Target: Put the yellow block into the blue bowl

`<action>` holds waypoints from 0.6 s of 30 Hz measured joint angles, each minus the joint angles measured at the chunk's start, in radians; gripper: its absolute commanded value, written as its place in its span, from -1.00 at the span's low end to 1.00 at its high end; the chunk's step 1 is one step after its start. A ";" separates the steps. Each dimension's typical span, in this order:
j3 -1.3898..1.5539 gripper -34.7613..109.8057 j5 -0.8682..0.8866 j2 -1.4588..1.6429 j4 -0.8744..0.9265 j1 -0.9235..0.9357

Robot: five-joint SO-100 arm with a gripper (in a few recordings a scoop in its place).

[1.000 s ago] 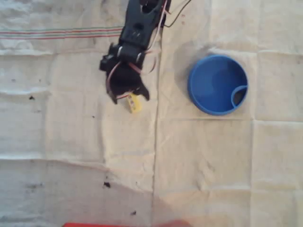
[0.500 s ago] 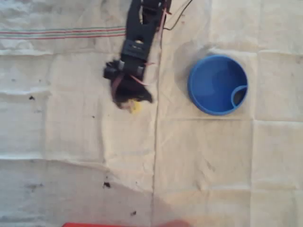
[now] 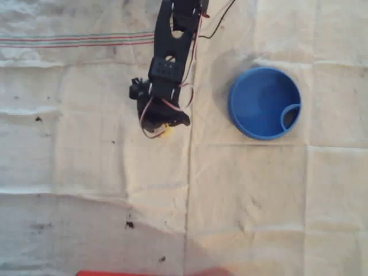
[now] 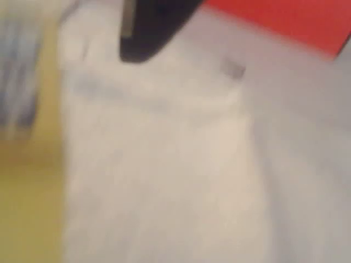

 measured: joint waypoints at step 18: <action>-0.002 -0.17 0.000 -0.066 -0.002 0.032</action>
